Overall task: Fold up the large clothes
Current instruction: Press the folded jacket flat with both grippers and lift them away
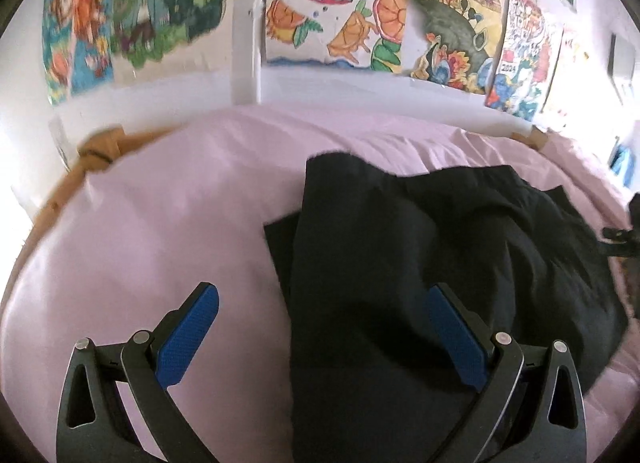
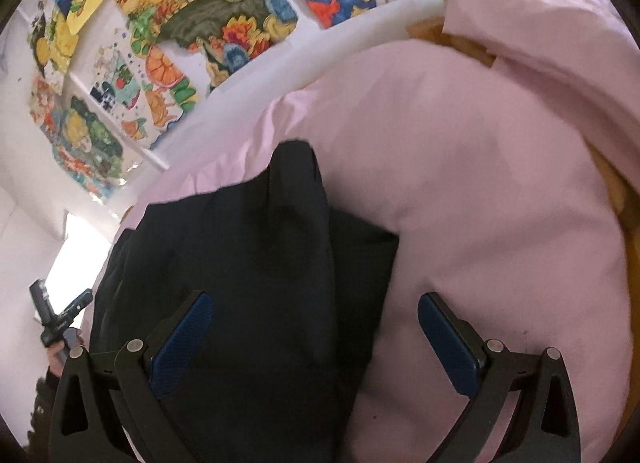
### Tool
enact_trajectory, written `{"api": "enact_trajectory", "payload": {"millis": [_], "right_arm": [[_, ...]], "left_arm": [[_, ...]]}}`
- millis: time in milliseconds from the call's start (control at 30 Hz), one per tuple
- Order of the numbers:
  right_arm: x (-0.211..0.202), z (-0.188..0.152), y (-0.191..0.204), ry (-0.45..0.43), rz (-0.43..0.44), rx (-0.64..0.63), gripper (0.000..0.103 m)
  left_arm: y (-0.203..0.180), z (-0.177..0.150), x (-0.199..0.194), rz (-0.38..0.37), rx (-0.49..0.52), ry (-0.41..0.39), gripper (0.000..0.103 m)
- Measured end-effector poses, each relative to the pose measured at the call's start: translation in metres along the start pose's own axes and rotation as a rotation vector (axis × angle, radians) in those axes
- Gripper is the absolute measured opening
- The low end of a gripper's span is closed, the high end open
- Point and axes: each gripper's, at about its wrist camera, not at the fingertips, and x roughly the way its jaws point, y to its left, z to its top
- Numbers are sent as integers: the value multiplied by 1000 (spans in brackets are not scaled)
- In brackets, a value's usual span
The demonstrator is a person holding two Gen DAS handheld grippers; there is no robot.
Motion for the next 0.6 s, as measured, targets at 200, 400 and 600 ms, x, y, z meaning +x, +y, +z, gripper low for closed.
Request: {"api": "enact_trajectory", "payload": {"millis": [200,400,600], "right_arm": [[10,-10,2,93,111,-50,103],[28,-22,1,163,122,-93,103],[39,-25,-7,194,163,-79,103]], "left_arm": [[24,-7,3,-160,-54,69,102],[23,-9,23,-251,-26,184,102],[22,-11,45,-348,8,273,102]]}}
